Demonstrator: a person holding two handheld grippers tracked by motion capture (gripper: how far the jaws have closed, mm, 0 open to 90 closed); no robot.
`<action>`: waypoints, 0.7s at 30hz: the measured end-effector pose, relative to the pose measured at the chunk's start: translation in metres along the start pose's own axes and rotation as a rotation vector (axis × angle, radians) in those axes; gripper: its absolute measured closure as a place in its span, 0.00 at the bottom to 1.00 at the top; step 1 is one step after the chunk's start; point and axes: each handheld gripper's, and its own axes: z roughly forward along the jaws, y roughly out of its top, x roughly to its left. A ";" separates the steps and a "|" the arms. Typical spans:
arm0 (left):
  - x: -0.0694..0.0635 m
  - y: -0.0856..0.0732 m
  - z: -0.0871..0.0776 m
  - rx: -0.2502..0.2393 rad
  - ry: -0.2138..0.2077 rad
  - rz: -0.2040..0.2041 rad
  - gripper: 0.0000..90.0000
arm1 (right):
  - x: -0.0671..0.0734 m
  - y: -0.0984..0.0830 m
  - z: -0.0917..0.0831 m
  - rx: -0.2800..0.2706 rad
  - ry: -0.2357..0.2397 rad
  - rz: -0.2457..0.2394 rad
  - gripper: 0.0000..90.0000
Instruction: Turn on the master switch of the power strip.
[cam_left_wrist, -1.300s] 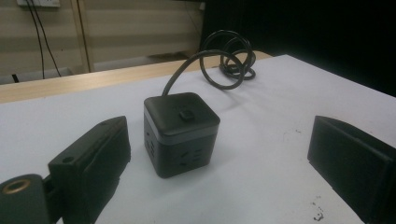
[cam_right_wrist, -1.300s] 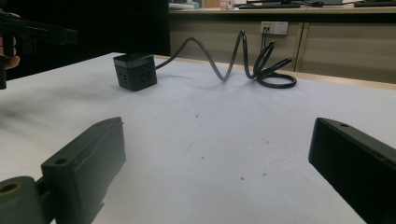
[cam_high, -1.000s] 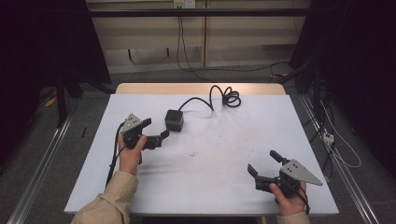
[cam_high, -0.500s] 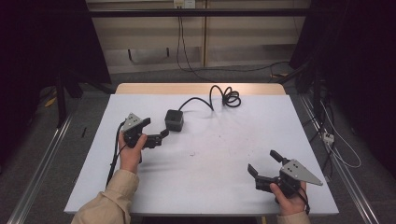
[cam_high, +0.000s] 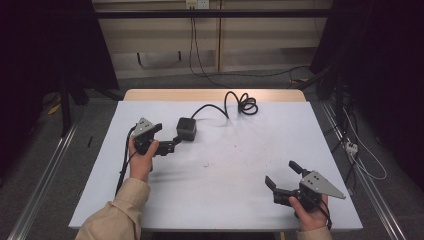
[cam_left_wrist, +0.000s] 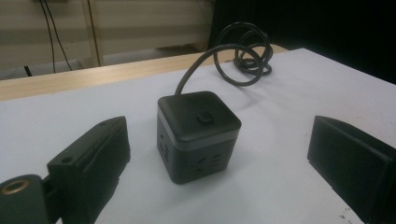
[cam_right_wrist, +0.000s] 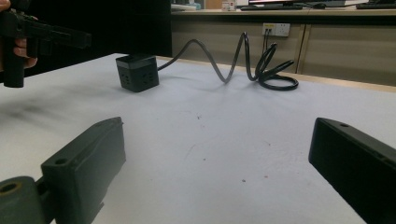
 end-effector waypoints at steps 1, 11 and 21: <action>0.000 0.000 0.000 -0.001 -0.002 0.001 0.06 | 0.000 0.000 0.000 0.000 0.001 -0.003 0.04; 0.000 -0.001 0.003 0.004 0.003 0.012 0.06 | 0.001 0.000 0.000 0.001 0.006 -0.002 0.04; 0.001 -0.001 0.005 0.000 0.003 -0.002 0.05 | 0.001 0.000 0.001 0.001 0.007 -0.003 0.04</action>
